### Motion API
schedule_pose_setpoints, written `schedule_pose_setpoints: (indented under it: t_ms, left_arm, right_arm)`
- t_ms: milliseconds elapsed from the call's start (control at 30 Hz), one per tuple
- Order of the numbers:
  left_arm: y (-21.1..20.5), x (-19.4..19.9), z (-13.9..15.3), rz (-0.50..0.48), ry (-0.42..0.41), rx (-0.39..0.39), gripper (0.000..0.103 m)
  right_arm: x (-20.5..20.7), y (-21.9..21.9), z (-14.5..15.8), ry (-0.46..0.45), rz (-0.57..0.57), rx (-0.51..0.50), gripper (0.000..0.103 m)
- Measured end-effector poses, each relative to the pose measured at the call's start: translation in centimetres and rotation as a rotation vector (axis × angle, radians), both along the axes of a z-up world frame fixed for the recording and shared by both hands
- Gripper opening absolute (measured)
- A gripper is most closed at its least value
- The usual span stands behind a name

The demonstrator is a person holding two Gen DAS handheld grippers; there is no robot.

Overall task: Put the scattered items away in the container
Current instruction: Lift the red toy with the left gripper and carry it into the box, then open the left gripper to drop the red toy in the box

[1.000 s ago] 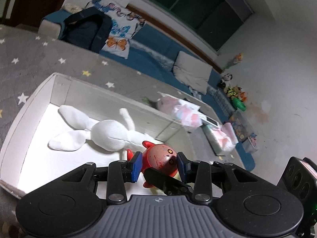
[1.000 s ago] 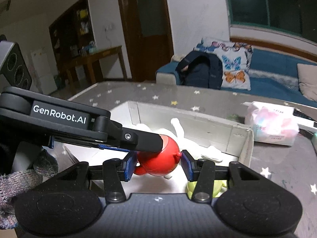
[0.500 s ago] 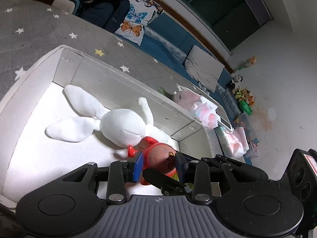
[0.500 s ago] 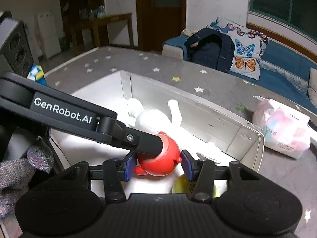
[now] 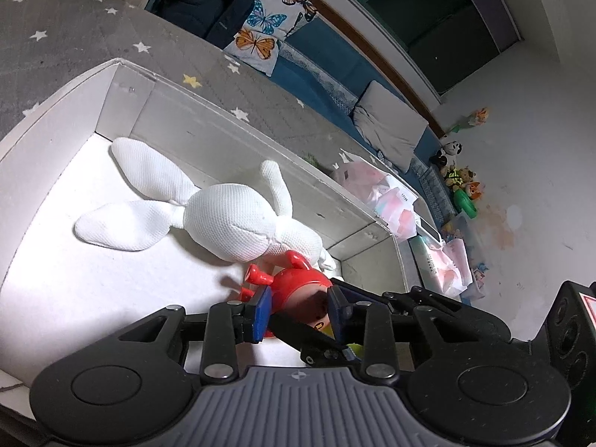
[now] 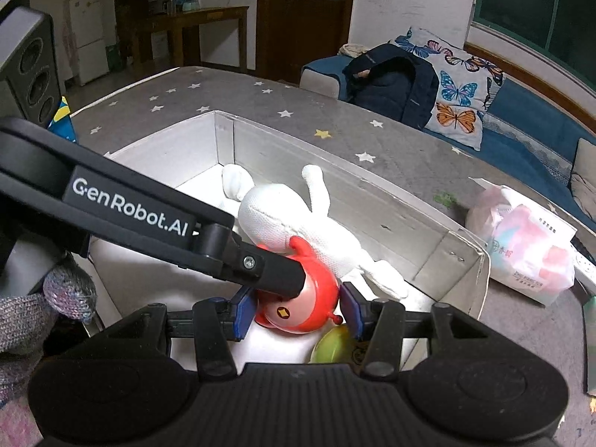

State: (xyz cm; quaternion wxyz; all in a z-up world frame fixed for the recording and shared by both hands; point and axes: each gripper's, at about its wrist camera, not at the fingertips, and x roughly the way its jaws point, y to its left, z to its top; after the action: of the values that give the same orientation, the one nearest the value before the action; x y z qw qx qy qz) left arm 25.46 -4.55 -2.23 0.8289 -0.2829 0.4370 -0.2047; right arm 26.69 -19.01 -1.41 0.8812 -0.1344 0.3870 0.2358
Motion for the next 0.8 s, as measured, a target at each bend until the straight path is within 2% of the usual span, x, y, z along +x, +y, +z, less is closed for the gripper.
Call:
schedule_pose_setpoints:
  t_ms: [267, 367, 733, 800]
  left_arm:
    - [0.0, -0.6, 0.7, 0.001, -0.039, 0.034, 0.035]
    - [0.0, -0.9, 1.1, 0.003, -0.047, 0.035, 0.035]
    - [0.4, -3.2, 2.5, 0.005, -0.092, 0.048, 0.035]
    - [0.5, -3.9, 2.9, 0.007, -0.105, 0.045, 0.035]
  right_arm:
    - [-0.6, -0.7, 0.5, -0.03, -0.015, 0.037, 0.051]
    - [-1.3, -0.9, 1.0, -0.052, -0.02, 0.053, 0.058]
    - [-4.0, -1.5, 2.8, -0.113, -0.053, 0.114, 0.058]
    - [-4.7, -1.6, 3.2, -0.126, -0.059, 0.131, 0.061]
